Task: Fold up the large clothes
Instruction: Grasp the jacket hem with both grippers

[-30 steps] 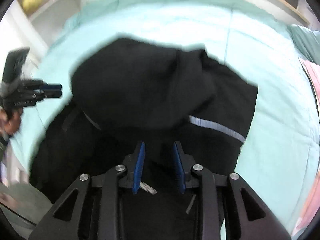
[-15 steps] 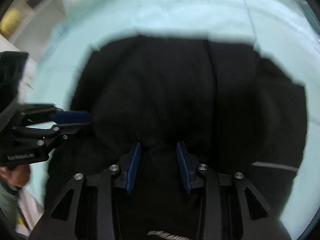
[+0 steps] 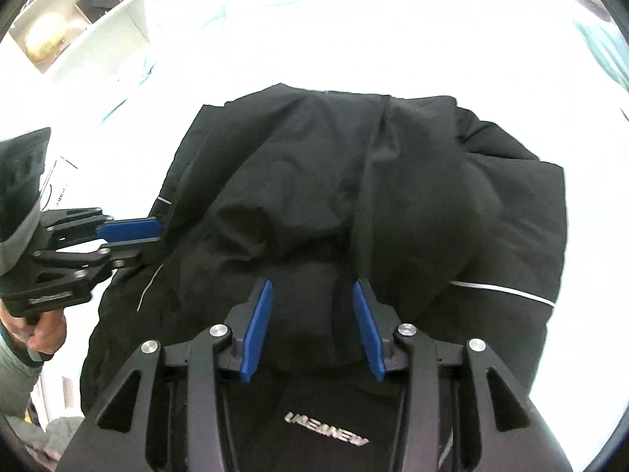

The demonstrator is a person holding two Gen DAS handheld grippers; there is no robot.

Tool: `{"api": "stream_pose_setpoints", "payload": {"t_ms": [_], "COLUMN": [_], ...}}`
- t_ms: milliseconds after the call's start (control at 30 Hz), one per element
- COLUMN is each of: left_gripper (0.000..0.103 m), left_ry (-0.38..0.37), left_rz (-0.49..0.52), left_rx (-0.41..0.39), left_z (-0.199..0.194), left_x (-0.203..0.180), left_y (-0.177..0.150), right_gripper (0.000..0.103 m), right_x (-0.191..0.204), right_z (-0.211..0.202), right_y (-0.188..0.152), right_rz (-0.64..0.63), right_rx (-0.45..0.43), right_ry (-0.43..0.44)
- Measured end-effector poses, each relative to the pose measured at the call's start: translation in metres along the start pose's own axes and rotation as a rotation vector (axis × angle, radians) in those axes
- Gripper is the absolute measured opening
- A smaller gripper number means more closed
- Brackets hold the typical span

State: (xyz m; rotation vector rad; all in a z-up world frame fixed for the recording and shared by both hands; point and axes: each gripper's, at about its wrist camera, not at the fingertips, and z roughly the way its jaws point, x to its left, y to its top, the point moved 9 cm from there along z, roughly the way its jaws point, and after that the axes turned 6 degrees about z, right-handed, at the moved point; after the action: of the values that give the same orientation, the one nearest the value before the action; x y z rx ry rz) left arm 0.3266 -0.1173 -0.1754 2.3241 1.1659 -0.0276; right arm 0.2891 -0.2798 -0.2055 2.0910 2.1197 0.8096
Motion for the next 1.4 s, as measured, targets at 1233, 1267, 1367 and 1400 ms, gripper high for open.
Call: {"api": "stream_pose_setpoints", "payload": {"t_ms": [1233, 1267, 1367, 1400], "left_gripper": [0.027, 0.027, 0.027, 0.027], "left_ry": [0.153, 0.169, 0.193, 0.192], "left_rz": [-0.262, -0.287, -0.388, -0.429], "left_rx": [-0.019, -0.026, -0.023, -0.013], "left_z": [-0.066, -0.077, -0.098, -0.104], "left_x": [0.064, 0.070, 0.089, 0.095], "left_y": [-0.066, -0.080, -0.126, -0.142], "right_gripper": [0.057, 0.057, 0.057, 0.057], "right_x": [-0.049, -0.050, -0.073, -0.085], "right_z": [-0.014, -0.019, -0.040, -0.044], "right_y": [-0.005, -0.017, -0.060, -0.076], "right_rz": [0.292, 0.299, 0.326, 0.345], "right_rx": [-0.003, -0.003, 0.023, 0.037], "right_ry": [0.026, 0.015, -0.030, -0.038]}}
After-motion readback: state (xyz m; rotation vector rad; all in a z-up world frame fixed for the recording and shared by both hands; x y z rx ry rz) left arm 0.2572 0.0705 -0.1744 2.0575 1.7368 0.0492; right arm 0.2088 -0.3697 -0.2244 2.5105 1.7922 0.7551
